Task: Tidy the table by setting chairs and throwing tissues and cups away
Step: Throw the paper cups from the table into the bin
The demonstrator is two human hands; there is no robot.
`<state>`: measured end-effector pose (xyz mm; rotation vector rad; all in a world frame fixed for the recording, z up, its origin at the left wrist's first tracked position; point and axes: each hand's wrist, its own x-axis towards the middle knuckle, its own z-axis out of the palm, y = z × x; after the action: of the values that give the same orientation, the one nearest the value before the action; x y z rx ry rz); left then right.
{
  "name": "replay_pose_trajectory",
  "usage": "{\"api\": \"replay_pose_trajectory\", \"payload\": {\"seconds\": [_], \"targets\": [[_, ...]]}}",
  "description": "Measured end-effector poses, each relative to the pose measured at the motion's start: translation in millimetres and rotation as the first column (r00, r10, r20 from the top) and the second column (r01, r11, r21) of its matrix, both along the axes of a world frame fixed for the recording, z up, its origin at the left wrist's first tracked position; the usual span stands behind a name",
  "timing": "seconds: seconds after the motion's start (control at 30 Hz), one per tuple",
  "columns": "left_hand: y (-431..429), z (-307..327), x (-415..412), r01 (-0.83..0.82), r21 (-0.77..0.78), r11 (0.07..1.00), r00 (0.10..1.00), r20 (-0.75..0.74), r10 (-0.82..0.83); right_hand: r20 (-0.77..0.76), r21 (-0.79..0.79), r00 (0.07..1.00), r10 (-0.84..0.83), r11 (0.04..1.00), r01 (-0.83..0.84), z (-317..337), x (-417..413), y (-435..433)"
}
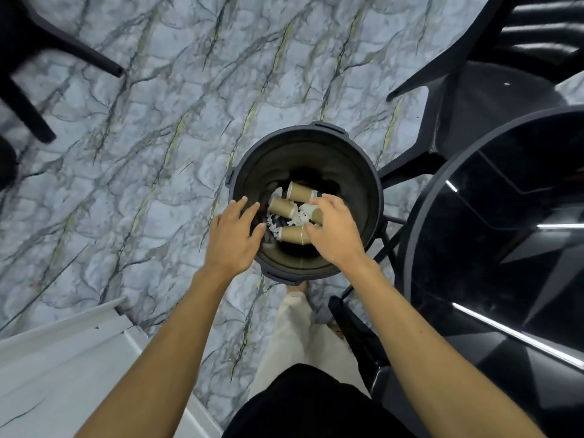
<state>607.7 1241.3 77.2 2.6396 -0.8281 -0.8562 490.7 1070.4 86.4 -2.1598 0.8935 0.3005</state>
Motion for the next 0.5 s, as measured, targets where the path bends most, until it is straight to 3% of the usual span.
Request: {"api": "replay_pose_trajectory", "payload": {"seconds": [0.3, 0.5], "targets": [[-28.7, 57.1, -20.1, 0.18, -0.021, 0.984, 0.97, 0.172, -0.173, 0.086, -0.222, 0.996, 0.025, 0.975, -0.005, 64.6, -35.2, -0.5], [-69.2, 96.2, -60.5, 0.351, -0.053, 0.935, 0.906, 0.273, -0.324, 0.117, -0.377, 0.99, -0.08, 0.918, 0.119, 108.2, -96.4, -8.6]]}}
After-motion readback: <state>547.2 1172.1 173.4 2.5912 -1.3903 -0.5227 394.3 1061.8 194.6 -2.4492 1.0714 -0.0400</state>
